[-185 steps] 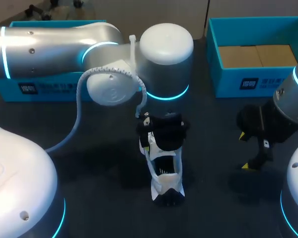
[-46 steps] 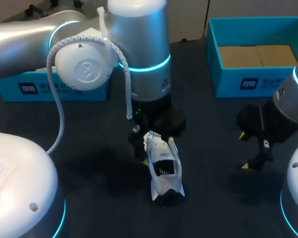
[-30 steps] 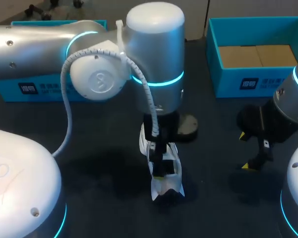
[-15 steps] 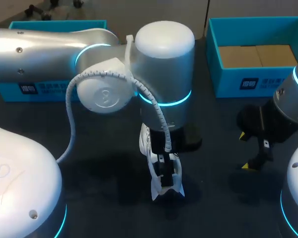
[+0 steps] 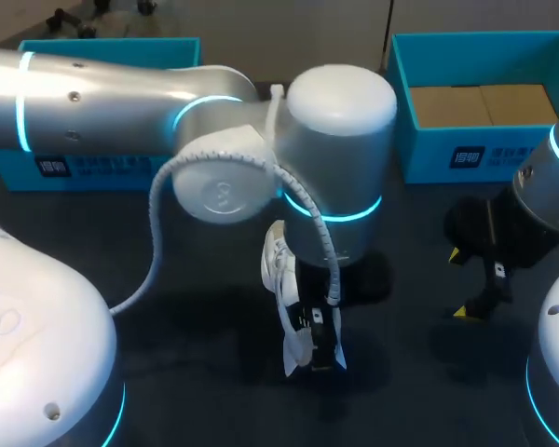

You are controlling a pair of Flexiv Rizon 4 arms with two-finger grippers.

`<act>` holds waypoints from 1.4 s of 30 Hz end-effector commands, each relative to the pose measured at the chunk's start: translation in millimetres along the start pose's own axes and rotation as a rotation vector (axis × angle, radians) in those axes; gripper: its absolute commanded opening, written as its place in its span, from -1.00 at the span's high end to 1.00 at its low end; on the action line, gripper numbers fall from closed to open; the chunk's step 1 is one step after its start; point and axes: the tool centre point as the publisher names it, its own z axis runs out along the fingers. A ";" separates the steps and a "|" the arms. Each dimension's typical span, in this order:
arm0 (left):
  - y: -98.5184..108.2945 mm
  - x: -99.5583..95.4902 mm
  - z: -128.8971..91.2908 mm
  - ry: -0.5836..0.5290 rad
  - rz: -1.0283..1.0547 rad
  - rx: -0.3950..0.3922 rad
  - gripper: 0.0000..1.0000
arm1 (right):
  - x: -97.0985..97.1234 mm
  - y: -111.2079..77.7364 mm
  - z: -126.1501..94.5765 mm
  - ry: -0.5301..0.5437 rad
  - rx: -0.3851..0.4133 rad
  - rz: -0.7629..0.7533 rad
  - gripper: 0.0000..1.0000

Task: Take the shoe out of the shoebox, open the shoe tongue, remove and reinsert the insole, then place the shoe into the shoebox

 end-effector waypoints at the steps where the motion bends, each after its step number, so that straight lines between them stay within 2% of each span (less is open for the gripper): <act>1: -8.8 -3.9 13.2 0.003 -0.010 -0.021 -1.00 | 0.7 0.0 1.5 -0.002 0.001 0.000 -1.00; 9: -7.1 -6.9 26.3 0.022 -0.019 -0.021 -1.00 | 0.7 0.0 1.5 -0.002 0.001 0.000 -1.00; 17: 0.5 2.3 40.9 0.012 -0.033 -0.005 -1.00 | 0.7 0.0 1.5 -0.002 0.001 0.000 -1.00; 22: 0.5 2.3 40.9 0.012 -0.033 -0.005 -1.00 | 0.7 0.0 1.5 -0.002 0.001 0.000 -1.00; 23: 0.6 1.2 51.3 -0.004 -0.039 0.006 -1.00 | 0.7 0.0 1.5 -0.002 0.001 0.000 -1.00; 25: 0.7 0.3 52.9 -0.013 -0.044 0.010 -1.00 | 0.7 0.0 1.5 -0.002 0.001 0.000 -1.00; 28: 0.9 -0.3 54.7 -0.018 -0.045 0.014 -0.79 | 0.7 0.0 1.5 -0.002 0.001 0.000 -1.00; 39: -3.8 1.9 64.6 -0.066 -0.052 0.035 -0.56 | 0.7 0.0 1.5 -0.002 0.001 0.000 -1.00; 42: -5.9 1.4 66.1 -0.072 -0.057 0.037 -0.31 | 0.7 0.0 1.5 -0.002 0.001 0.000 -1.00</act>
